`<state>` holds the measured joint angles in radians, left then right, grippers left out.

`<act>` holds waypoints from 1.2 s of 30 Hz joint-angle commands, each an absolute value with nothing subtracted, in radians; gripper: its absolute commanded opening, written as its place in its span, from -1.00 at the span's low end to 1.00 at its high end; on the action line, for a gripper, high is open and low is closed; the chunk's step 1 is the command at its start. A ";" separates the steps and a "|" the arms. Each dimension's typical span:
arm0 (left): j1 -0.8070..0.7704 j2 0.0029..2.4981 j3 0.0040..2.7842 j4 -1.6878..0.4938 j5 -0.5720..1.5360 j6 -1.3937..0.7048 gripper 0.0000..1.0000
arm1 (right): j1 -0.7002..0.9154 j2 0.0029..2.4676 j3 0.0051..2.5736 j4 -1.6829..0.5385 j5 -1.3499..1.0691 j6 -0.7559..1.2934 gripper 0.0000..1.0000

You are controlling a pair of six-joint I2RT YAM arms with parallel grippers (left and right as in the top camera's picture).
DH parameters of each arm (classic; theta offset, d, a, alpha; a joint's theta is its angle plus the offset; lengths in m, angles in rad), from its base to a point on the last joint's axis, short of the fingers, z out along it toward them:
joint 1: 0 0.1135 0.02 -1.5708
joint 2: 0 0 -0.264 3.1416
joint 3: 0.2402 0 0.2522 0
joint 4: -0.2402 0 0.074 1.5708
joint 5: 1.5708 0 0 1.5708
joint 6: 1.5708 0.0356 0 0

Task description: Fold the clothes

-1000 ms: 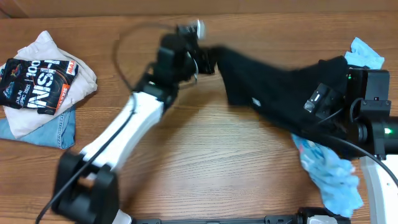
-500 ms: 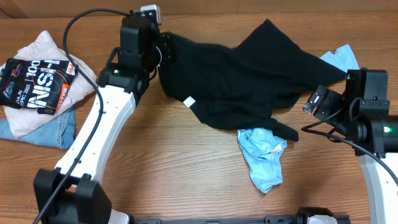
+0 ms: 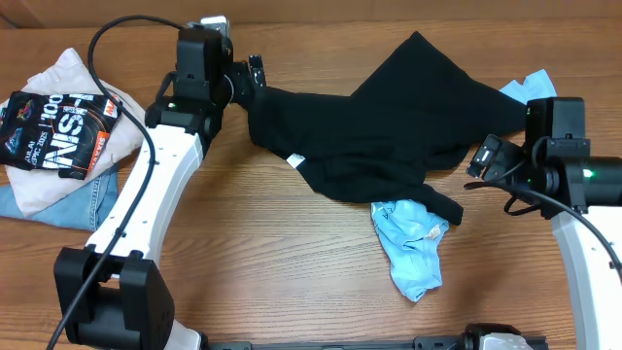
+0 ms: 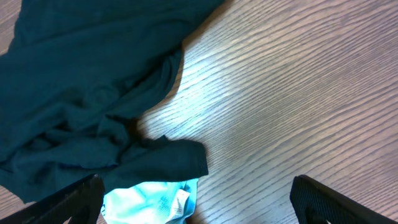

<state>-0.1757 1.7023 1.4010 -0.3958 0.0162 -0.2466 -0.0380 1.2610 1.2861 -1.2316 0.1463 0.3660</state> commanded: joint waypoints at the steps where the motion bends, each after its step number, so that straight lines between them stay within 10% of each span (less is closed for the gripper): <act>1: -0.211 1.704 1.415 -0.479 0.319 -0.289 1.00 | -0.041 1.258 1.282 -1.228 0.156 0.366 1.00; 24: -0.664 2.068 1.388 -0.487 0.558 -0.811 0.83 | -0.041 1.258 1.282 -1.228 0.157 0.362 1.00; 26: -0.661 2.075 1.388 -0.464 0.558 -0.825 0.60 | -0.041 1.258 1.282 -1.225 0.157 0.362 1.00; 30: -0.659 2.075 1.389 -0.428 0.556 -0.827 -0.92 | -0.041 1.258 1.282 -1.219 0.157 0.362 1.00; 36: -0.624 2.029 1.390 -0.464 0.559 -0.723 -0.92 | -0.041 1.259 1.282 -1.225 0.156 0.358 1.00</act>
<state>-0.6563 2.0666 1.3956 -0.4419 0.5396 -0.7841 -0.0380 1.2617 1.2835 -1.2255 0.1463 0.3653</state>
